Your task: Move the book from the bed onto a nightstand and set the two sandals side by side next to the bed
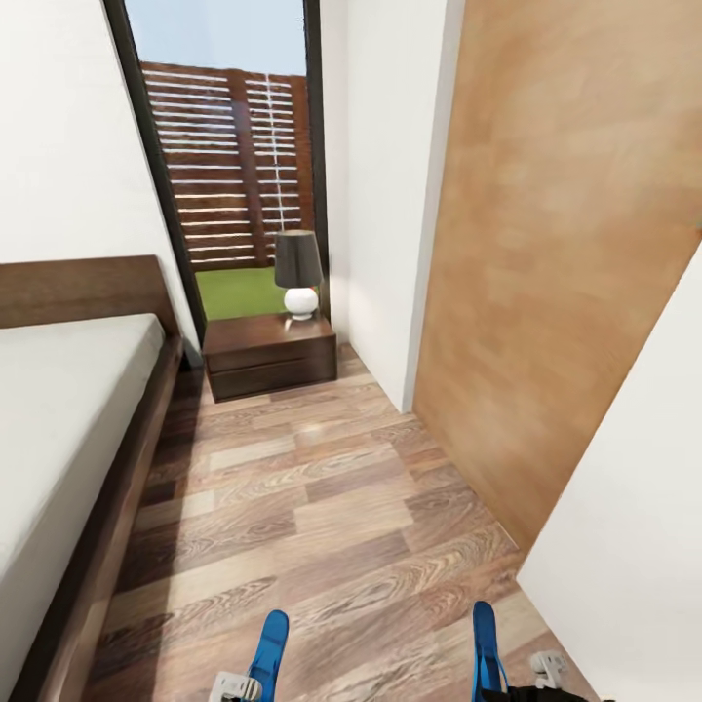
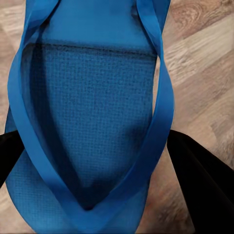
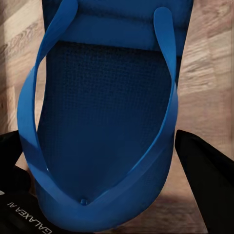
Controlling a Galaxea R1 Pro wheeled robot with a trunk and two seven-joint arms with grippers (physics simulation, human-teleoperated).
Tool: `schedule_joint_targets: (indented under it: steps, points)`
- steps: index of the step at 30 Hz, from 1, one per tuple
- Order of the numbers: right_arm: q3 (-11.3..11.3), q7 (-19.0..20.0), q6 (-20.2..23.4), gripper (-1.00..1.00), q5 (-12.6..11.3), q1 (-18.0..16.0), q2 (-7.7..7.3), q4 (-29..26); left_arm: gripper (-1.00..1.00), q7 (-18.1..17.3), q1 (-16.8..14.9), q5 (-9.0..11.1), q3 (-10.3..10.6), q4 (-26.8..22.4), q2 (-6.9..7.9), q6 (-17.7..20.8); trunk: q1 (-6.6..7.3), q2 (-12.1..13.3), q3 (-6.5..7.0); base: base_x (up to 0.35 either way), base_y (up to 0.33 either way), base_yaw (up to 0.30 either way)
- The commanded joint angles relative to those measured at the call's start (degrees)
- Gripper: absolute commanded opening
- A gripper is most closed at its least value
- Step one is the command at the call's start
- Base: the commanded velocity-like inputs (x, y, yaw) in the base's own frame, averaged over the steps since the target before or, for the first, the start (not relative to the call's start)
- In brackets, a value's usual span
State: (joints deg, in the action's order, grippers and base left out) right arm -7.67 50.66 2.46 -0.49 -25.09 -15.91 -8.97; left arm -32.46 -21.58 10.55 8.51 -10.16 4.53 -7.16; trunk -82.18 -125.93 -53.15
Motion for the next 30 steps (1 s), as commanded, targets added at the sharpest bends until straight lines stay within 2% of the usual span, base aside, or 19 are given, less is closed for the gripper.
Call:
schedule_joint_targets:
  steps: [1,30]
  points:
    - [-0.3,0.3,0.3,-1.00,-0.1,0.0,0.00,0.0,-1.00,-0.1,0.0,0.5,0.5,0.1,0.04,-0.3,-0.02,0.0,-0.05,0.328,0.000,0.000]
    - [-0.3,0.3,0.3,-1.00,-0.2,0.0,0.00,0.0,-1.00,-0.1,0.0,0.5,0.5,0.1,0.04,-0.3,-0.02,0.0,-0.05,0.328,0.000,0.000]
